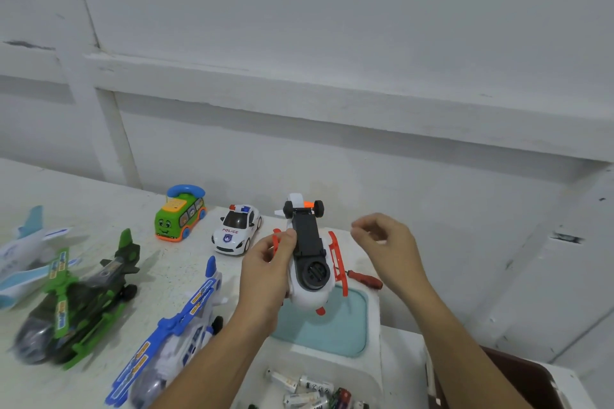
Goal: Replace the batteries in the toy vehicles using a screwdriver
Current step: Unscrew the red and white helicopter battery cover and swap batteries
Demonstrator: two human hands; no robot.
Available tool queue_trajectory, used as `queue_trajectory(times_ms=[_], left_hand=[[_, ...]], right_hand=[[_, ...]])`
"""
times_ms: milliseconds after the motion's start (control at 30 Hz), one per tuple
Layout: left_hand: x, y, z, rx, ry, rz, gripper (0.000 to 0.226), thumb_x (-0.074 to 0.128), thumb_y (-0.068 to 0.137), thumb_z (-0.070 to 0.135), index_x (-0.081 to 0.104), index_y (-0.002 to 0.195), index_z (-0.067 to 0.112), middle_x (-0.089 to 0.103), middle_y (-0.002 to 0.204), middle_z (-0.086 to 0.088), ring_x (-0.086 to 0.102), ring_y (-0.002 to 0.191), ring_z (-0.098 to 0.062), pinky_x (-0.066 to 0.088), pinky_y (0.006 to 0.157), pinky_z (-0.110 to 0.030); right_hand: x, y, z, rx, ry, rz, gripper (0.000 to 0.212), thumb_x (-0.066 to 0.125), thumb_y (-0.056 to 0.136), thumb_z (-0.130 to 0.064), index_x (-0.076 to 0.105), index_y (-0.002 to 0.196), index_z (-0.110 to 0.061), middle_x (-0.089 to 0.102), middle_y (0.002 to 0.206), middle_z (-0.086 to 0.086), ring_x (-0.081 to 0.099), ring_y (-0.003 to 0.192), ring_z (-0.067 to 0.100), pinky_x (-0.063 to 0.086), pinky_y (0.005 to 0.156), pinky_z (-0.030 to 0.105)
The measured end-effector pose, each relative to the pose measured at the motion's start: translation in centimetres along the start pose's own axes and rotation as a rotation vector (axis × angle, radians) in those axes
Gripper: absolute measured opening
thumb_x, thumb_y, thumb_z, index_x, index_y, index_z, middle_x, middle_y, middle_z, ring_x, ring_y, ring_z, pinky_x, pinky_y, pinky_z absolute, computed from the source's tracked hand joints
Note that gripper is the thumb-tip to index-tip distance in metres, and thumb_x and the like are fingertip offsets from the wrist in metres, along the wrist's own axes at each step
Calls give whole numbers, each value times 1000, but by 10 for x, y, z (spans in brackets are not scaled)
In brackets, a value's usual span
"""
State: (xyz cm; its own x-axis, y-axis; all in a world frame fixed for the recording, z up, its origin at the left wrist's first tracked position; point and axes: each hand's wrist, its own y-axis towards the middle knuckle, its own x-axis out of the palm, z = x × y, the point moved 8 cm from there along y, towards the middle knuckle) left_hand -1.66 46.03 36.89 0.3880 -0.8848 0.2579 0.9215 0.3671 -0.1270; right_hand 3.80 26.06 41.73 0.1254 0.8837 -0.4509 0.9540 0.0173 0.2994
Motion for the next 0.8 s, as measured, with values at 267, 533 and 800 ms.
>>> queue_trajectory(times_ms=[267, 533, 800], left_hand=[[6, -10, 27, 37, 49, 17, 42, 44, 101, 42, 66, 81, 12, 68, 73, -5, 61, 67, -19, 44, 62, -31], [-2, -20, 68, 165, 12, -74, 51, 18, 105, 43, 65, 115, 26, 69, 104, 14, 66, 83, 9, 53, 72, -26], [-18, -25, 113, 514, 117, -208, 25, 45, 102, 19, 68, 110, 26, 72, 109, 12, 66, 100, -1, 53, 76, -17]], right_hand=[[34, -37, -83, -100, -93, -193, 33, 64, 91, -29, 60, 124, -27, 49, 116, -8, 54, 92, 1, 38, 76, -1], [34, -36, -98, -16, 9, -139, 62, 82, 70, -47, 44, 117, -29, 40, 117, -9, 53, 105, 8, 48, 83, 16], [43, -9, -88, 158, 585, -42, 52, 71, 77, 7, 48, 115, -20, 64, 109, 6, 71, 79, 21, 58, 60, 36]])
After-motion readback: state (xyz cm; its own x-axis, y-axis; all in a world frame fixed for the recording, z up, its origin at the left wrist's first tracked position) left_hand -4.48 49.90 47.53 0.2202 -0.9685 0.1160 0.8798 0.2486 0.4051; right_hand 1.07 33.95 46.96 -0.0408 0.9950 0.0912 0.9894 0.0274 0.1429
